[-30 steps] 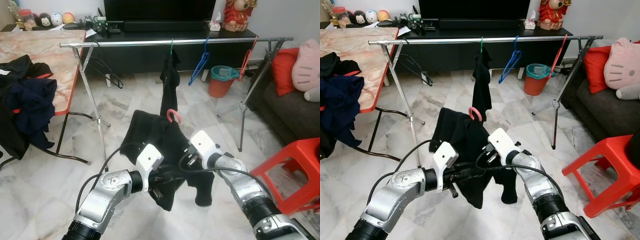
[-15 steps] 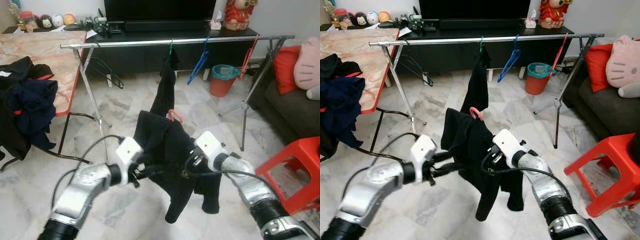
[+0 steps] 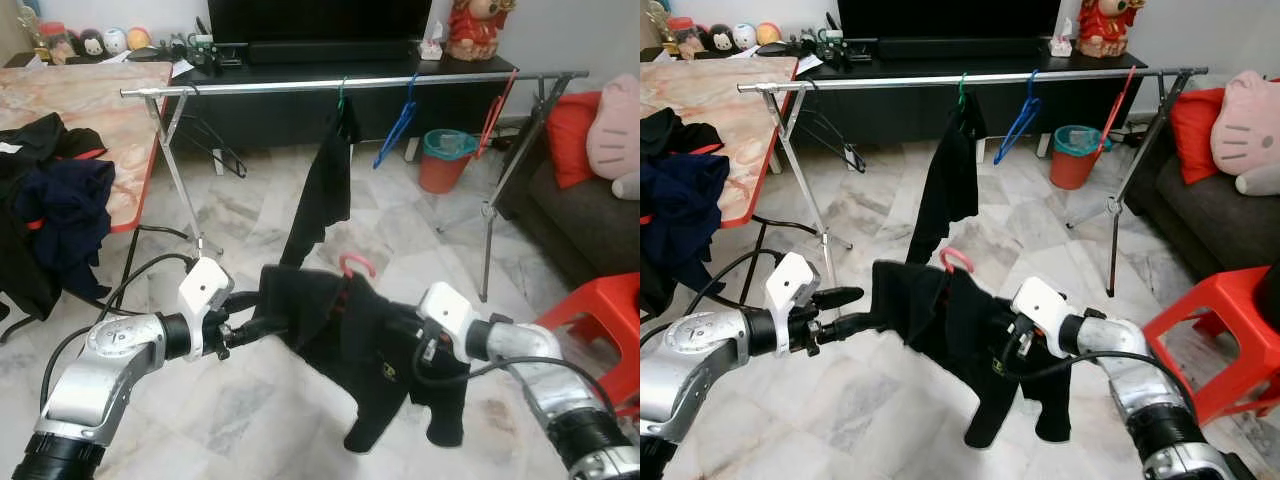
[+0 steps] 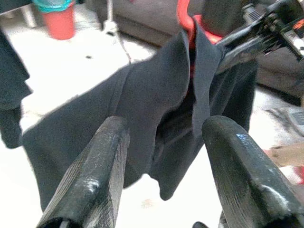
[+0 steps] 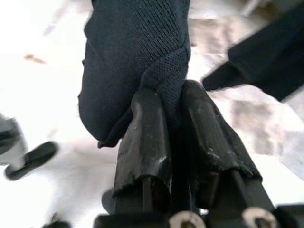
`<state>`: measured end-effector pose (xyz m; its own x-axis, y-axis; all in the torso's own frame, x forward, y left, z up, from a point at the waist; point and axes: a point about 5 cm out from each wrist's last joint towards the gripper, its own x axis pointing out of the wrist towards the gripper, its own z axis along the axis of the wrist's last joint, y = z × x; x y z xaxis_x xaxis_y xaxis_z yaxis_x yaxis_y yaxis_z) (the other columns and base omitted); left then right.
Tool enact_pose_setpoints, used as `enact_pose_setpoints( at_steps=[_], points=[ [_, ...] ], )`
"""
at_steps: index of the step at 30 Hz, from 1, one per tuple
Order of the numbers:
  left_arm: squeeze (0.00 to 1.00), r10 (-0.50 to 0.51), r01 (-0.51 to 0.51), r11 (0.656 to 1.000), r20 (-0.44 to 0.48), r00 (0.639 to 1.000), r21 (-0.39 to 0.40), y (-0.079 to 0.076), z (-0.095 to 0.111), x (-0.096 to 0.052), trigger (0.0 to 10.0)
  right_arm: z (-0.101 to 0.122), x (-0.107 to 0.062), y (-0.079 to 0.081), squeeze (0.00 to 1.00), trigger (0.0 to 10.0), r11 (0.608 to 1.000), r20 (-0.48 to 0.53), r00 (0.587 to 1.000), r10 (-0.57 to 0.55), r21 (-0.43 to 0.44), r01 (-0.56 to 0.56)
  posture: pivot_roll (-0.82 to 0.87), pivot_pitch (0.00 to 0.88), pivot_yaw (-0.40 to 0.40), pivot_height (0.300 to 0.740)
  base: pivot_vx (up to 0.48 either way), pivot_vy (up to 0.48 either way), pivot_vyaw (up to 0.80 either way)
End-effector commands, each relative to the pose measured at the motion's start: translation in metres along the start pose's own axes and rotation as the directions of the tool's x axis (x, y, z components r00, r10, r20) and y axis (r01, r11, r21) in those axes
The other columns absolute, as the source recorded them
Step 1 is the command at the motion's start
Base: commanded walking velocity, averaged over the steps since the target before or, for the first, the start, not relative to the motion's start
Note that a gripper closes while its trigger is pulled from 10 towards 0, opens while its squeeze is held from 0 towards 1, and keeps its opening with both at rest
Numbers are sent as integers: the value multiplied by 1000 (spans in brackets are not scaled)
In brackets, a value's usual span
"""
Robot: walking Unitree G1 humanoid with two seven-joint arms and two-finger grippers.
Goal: Hang hanger
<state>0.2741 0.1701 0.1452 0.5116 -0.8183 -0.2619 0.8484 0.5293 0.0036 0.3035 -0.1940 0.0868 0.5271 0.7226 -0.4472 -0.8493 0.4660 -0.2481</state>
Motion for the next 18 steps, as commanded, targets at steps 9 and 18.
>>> enact_pose_setpoints(
  at_steps=[9, 18],
  points=[
    [0, -218, 221, 974, -47, 975, 50, -17, 5, -10, 10000, 25, 0, 3, 0, 0, 963, 69, 962, 265, -71, -260, -59, 0, -71, 740, 0, 0, 0],
    [0, -329, 331, 943, -52, 943, 37, -30, 8, -30, 10000, 18, 4, 14, 0, 0, 923, 17, 924, 382, -63, -381, -48, 0, -89, 740, 0, 0, 0]
  ],
)
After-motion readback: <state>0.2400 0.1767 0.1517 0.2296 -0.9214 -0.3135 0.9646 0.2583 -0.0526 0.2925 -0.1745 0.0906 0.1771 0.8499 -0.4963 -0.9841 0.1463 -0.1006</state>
